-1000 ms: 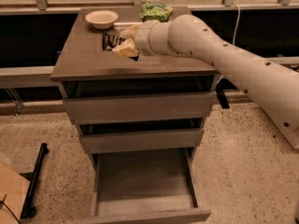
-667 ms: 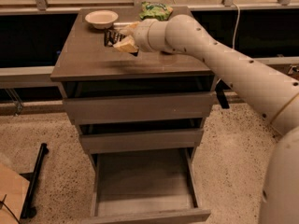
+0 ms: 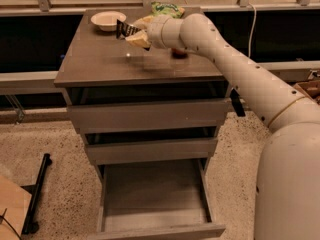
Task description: Pick rxbar chocolate from bottom drawer and place on counter
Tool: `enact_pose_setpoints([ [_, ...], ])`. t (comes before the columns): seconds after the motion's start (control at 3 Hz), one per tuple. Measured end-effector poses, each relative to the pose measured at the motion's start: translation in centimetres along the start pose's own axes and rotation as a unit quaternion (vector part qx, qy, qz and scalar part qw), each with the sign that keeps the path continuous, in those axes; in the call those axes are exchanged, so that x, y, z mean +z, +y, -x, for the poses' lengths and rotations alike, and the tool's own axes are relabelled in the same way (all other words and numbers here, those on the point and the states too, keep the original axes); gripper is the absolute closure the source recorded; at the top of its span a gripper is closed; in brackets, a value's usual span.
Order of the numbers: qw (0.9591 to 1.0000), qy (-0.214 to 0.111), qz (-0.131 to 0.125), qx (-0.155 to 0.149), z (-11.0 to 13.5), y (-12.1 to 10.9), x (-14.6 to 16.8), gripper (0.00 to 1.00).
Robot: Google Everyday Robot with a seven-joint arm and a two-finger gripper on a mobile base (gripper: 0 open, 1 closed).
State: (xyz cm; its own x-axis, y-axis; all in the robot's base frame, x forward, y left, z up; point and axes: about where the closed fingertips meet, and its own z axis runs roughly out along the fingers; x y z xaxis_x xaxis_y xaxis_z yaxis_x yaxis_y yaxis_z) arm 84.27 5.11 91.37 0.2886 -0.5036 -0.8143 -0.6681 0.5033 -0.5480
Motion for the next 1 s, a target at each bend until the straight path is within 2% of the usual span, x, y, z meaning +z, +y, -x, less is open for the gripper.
enact_pose_setpoints([
  [0.67,1.0000,-0.001,0.004,0.001,0.05,0.48,0.43,0.05],
  [1.0,1.0000,-0.001,0.005,0.001,0.08,0.60,0.54,0.00],
])
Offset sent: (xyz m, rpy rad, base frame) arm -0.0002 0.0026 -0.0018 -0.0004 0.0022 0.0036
